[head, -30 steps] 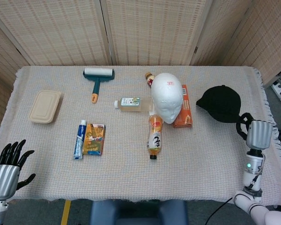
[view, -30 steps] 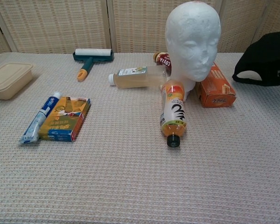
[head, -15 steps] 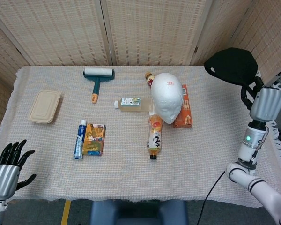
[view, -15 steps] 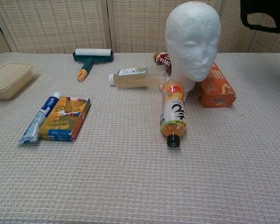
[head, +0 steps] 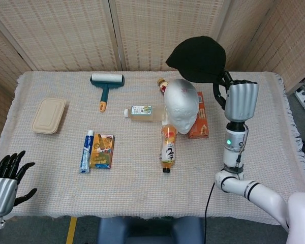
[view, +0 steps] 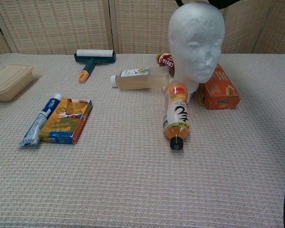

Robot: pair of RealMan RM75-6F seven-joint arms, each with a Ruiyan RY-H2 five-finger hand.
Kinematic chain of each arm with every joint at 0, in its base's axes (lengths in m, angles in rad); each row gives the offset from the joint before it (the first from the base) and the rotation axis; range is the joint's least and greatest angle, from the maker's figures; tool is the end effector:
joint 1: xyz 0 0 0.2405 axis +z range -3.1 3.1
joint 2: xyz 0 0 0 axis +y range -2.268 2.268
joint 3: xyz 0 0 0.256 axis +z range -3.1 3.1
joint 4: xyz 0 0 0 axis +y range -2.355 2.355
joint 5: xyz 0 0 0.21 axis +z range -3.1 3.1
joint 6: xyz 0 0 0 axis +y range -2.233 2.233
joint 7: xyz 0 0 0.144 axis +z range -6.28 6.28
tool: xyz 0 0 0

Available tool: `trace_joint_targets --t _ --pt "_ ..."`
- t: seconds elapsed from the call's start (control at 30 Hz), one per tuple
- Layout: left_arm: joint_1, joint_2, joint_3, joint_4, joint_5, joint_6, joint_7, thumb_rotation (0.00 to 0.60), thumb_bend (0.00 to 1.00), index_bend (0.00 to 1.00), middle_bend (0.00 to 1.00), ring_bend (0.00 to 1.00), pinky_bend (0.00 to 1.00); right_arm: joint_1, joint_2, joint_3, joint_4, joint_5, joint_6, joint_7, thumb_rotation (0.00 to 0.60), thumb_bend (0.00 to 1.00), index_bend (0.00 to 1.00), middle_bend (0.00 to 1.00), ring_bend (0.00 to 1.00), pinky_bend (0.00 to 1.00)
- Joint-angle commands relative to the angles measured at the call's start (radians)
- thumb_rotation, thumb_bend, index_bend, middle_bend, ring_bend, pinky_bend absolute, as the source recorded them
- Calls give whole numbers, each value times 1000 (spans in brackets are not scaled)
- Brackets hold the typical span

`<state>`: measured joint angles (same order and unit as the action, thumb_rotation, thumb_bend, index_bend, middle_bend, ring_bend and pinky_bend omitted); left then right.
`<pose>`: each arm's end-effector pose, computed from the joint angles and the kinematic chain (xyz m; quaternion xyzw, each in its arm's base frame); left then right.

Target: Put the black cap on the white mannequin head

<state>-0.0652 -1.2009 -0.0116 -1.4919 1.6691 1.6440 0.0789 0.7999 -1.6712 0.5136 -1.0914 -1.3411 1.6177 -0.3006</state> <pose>-0.3018 0.1652 0.1488 -0.6325 -0.2879 -0.4160 0.5866 -0.1116 -0.4065 0.1278 0.4398 -0.1199 0.6170 0.6415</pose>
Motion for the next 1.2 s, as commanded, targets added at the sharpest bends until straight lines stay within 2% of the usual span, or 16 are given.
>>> trace_joint_targets --t 0.03,0.27,0.47,0.77,0.8,0.87,0.93,1.0,1.07,1.1,1.2 --pt "1 5 4 -2 4 1 -4 600 25 296 79 23 105 -8 -33 -43 2 -21 13 -6 600 502 796 1000 1000 1000" --pt "4 12 9 -6 16 8 -14 600 28 296 79 23 105 -48 -71 -116 44 -49 23 18 600 502 796 1000 1000 1000" --pt "-5 3 23 -1 23 -28 13 600 39 296 79 23 105 -104 -76 -199 42 -110 60 39 600 503 796 1000 1000 1000" --pt "-3 -2 23 -5 31 -17 17 600 38 296 79 23 105 -159 -88 -273 45 -173 84 41 600 502 767 1000 1000 1000" --pt "-3 -2 22 -5 31 -16 16 600 38 295 79 23 105 -163 -88 -276 46 -176 86 39 600 499 739 1000 1000 1000" --pt "-3 -1 21 -6 30 -14 13 600 38 295 79 23 105 -173 -87 -278 42 -175 83 28 600 479 599 1000 1000 1000" --pt "-2 1 21 -6 30 -12 10 600 39 295 79 23 105 -182 -77 -280 24 -166 66 17 600 378 241 1000 1000 1000" --pt "-1 3 20 -6 29 -10 5 600 39 293 79 23 105 -191 -54 -280 -11 -155 43 -5 600 240 30 985 986 1000" --pt "0 4 19 -5 31 -5 -1 600 39 285 77 23 105 -202 -22 -286 -59 -149 20 -24 600 126 0 917 923 1000" --pt "0 5 19 -4 31 -3 -5 600 39 280 77 23 105 -209 -5 -292 -86 -147 9 -35 600 67 0 844 859 977" --pt "0 8 18 -4 31 -1 -15 600 39 266 77 23 105 -247 64 -332 -180 -157 -8 -91 593 1 0 700 751 818"
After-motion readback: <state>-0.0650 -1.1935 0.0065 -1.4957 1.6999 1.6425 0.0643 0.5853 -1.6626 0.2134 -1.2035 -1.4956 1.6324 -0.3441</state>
